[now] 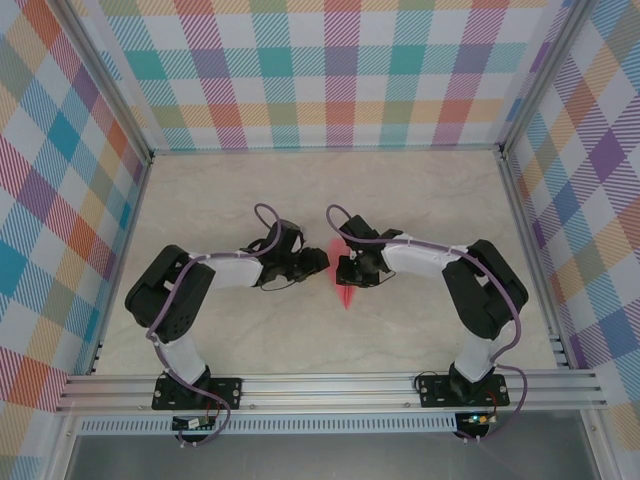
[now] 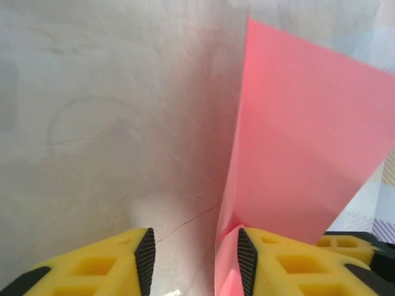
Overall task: Fold a paper plane with a square sheet of paper (pick it up from the middle)
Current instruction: Move the paper plane to the center of the table.
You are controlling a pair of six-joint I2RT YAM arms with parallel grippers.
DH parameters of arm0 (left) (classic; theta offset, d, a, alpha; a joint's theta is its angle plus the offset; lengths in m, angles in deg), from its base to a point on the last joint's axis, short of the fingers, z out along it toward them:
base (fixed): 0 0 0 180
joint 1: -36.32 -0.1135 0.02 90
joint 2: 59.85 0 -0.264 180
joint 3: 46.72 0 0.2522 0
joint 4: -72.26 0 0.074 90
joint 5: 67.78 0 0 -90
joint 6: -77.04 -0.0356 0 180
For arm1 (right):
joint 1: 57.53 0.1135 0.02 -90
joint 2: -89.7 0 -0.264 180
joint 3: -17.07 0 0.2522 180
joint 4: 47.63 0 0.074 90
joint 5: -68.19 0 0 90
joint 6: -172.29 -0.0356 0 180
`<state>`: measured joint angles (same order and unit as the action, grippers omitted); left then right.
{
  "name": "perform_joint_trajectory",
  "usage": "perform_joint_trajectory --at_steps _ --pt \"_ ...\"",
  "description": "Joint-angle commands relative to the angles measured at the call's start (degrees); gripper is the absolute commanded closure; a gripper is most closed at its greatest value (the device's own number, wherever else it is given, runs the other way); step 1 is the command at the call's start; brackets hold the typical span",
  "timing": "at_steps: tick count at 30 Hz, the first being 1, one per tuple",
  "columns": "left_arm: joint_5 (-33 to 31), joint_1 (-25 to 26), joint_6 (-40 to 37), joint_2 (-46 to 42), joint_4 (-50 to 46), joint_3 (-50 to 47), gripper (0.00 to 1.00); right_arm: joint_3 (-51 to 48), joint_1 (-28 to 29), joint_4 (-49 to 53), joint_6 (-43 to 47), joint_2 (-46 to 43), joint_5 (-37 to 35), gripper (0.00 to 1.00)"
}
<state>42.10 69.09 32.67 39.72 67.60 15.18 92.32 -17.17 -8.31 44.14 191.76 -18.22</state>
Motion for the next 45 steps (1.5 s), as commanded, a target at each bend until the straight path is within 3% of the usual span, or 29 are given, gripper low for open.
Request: perform_joint_trajectory --at_steps 1,6,12,16,22,28,34,38,45 --pt "-5.2 -1.63 0.08 -5.72 -6.65 -1.34 0.54 2.11 0.82 2.66 0.05 1.41 -2.2 0.75" --pt "-12.69 -2.63 -0.61 -11.83 -15.22 -1.6 0.51 4.62 1.64 4.74 -0.17 3.26 -4.14 0.76" --pt "-21.6 -2.8 -0.67 -17.16 -24.46 -1.11 0.33 7.28 2.49 6.96 -0.68 5.74 -6.23 0.75" --pt "-25.27 -3.06 -0.45 -18.93 -29.11 -1.15 0.24 8.76 2.7 8.58 -1.38 6.9 -7.79 0.84" --pt "-27.38 -3.23 -0.38 -18.85 -31.64 -0.69 0.17 11.26 3.41 11.48 -1.22 8.28 -10.86 0.89" --pt "-28.42 -3.24 -0.57 -18.11 -32.86 -0.27 0.12 12.63 3.59 12.27 -1.14 10.62 -11.15 0.89" --pt "-30.8 -3.24 -0.63 -18.25 -35.09 0.11 0.0 13.78 3.59 12.93 -1.06 12.2 -10.98 0.87" --pt "-32.09 -3.33 -0.78 -18.84 -36.22 0.37 0.0 15.05 3.54 13.72 -0.28 11.72 -11.45 0.91" --pt "-34.38 -4.01 -0.37 -19.84 -38.61 0.33 0.0 24.0 3.32 16.03 3.48 12.66 -14.25 0.89"
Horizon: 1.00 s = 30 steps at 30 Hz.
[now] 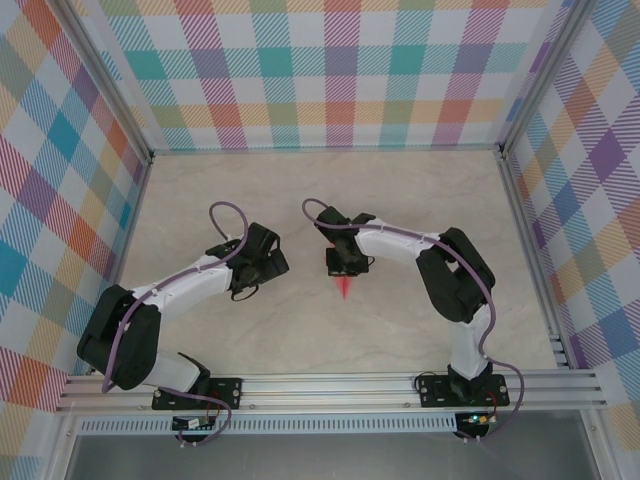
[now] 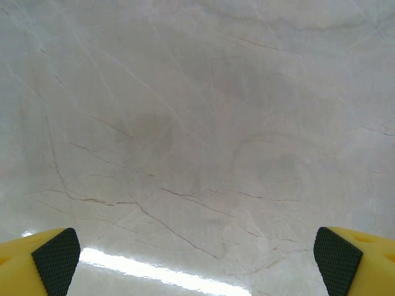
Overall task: Fold a paper plane with a square sheet of paper (pick it up from the middle)
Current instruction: Move the paper plane to the center of the table.
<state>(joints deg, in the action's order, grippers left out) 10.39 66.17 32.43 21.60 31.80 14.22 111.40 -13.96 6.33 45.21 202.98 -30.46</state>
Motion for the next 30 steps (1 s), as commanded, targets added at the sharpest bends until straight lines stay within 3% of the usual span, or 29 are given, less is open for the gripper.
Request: perform_joint_trajectory --at_steps 1,11,21,24,30 --pt "-2.97 -1.19 -0.02 -1.99 -3.29 1.1 0.0 6.84 0.03 1.51 2.92 2.78 -2.32 0.89" --pt "-4.46 -2.32 0.67 -6.1 -5.16 -1.11 0.0 22.86 -1.86 3.77 4.86 15.07 -1.5 0.87" --pt "-6.03 -2.85 0.01 -8.01 -7.14 -0.36 0.0 26.88 -2.0 6.8 4.32 18.9 -0.17 0.77" --pt "-7.28 -3.6 -1.21 -8.58 -8.06 1.76 0.0 26.96 -1.99 7.16 4.68 14.76 -0.06 0.69" --pt "-10.96 -6.37 -6.02 -9.89 -8.2 7.37 0.0 23.35 -2.21 5.69 5.53 1.67 -3.88 0.33"
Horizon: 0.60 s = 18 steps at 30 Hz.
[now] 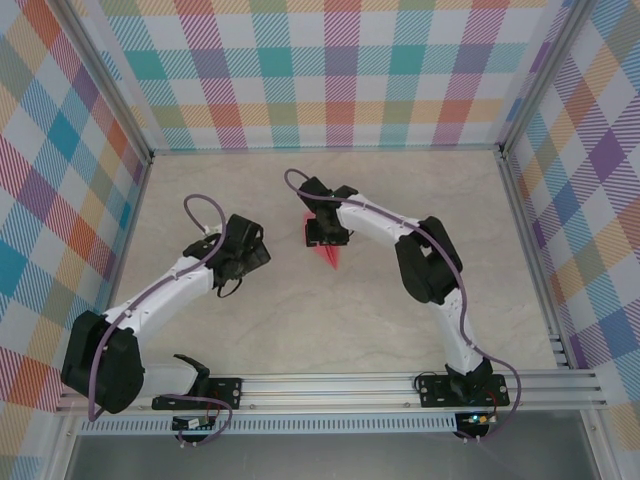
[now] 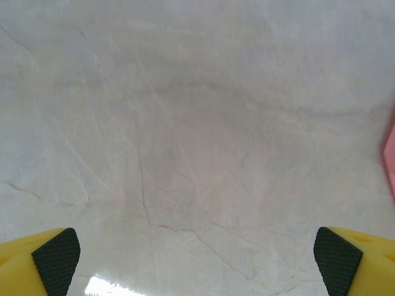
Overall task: Fold a paper plane with a square sheet of paper (pick it up from the middle)
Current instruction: Move the paper plane to the center of the table.
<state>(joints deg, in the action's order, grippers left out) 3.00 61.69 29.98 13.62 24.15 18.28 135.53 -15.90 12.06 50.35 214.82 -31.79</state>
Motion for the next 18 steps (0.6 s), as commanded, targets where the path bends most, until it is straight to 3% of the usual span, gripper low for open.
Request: perform_joint_trajectory --at_steps 1,9,18 --pt "-4.04 -2.64 -4.96 -2.21 0.03 3.87 0.0 -2.13 -0.56 -0.52 0.38 -12.52 -3.58 0.28" --pt "-9.59 -9.34 -14.99 -4.71 8.57 2.21 0.0 -18.61 -7.48 -7.7 3.34 -30.3 -13.77 0.0" --pt "-14.61 -15.22 -28.18 -5.0 29.97 -10.63 0.0 -45.21 -20.99 -23.85 11.95 -46.56 -22.88 0.0"
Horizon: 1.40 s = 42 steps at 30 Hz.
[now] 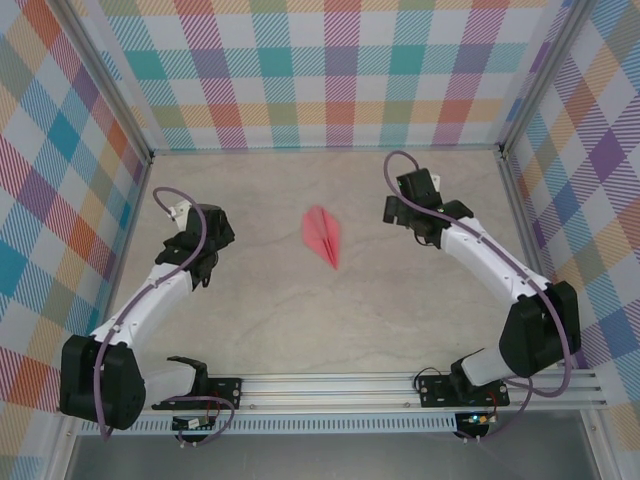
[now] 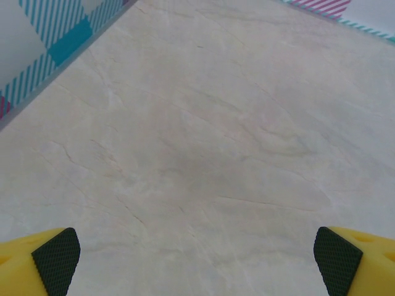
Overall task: Fold a paper plane with a square sheet of paper (pick it up from the middle)
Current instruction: Move the paper plane to the center of the table, then reset both arms
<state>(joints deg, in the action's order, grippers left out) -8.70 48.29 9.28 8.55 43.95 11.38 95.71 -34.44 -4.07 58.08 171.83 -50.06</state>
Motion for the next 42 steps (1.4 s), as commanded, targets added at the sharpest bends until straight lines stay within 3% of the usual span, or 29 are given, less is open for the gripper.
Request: perform_joint_trajectory --at_steps 1,4,7,13,21,27,30,42 --pt "-2.93 -2.17 -9.52 0.39 13.51 -5.6 0.0 -8.25 -3.95 -10.13 4.88 -4.74 -4.82 0.0" --pt "-1.01 -3.36 -15.57 1.16 25.67 -12.26 0.0 -16.71 -9.03 -18.07 6.27 -7.5 -4.95 0.0" --pt "6.35 -5.16 -17.94 1.84 34.01 -16.74 0.0 -21.65 -13.46 -22.97 7.45 -8.21 -4.37 0.0" --pt "17.0 -5.93 -22.27 5.85 47.85 -21.99 0.0 -31.97 -15.13 -41.18 17.3 -6.91 -2.55 0.0" --pt "24.75 -7.53 -23.8 13.01 63.89 -25.52 0.0 -40.19 -18.44 -62.19 21.75 -4.8 9.39 0.0" --pt "26.22 -8.13 -23.59 18.64 67.6 -24.91 0.0 -42.01 -21.63 -72.7 20.42 -0.4 18.51 0.0" --pt "26.41 -8.18 -23.6 20.78 68.03 -24.22 0.0 -41.21 -21.75 -73.37 21.08 2.15 20.55 0.0" --pt "23.67 -8.28 -22.77 21.35 61.97 -20.74 0.0 -41.94 -21.8 -77.35 22.18 5.21 22.84 0.0"
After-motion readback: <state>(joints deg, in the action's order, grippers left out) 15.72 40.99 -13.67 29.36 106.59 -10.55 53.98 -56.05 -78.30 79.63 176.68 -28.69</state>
